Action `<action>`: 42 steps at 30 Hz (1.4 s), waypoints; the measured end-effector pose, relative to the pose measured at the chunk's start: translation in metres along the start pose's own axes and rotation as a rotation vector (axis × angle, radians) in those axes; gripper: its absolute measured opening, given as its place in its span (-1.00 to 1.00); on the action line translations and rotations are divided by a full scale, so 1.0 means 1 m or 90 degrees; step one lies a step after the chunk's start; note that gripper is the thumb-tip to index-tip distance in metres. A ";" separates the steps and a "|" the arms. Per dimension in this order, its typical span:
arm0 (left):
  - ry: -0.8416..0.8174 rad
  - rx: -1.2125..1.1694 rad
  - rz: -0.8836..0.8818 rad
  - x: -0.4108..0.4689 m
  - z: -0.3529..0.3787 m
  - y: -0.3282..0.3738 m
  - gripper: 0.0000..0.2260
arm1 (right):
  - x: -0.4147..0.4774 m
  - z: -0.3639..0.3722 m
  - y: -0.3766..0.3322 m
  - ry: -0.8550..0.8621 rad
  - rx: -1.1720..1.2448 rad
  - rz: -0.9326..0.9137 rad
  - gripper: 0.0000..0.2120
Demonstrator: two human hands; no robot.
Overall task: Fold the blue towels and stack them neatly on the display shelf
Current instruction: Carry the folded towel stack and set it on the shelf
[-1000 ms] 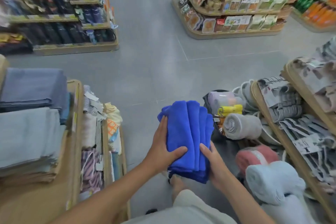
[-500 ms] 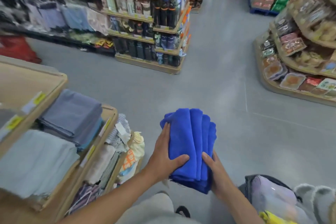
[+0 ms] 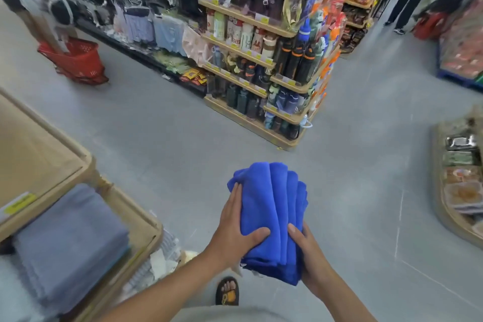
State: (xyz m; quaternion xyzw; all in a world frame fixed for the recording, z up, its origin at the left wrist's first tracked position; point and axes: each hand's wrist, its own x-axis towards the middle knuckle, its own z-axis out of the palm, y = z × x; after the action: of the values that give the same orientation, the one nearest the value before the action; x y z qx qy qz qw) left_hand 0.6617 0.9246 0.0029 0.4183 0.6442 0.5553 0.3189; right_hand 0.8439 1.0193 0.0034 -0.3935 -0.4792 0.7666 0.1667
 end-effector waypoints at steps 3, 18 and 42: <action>0.017 -0.001 0.006 0.069 -0.010 0.002 -0.08 | 0.061 -0.005 -0.039 -0.019 -0.009 0.001 -0.27; 0.372 0.033 -0.044 0.305 -0.126 -0.016 -0.02 | 0.394 0.077 -0.202 -0.324 -0.133 0.083 -0.23; 1.155 0.176 0.047 0.246 -0.402 0.036 0.02 | 0.487 0.576 -0.261 -1.107 -0.413 0.046 -0.20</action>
State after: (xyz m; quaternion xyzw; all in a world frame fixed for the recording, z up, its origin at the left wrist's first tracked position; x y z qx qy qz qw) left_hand 0.2062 0.9654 0.1237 -0.1232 0.6943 0.5986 -0.3802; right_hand 0.0632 1.1064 0.1464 0.2777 -0.6139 0.6255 -0.3935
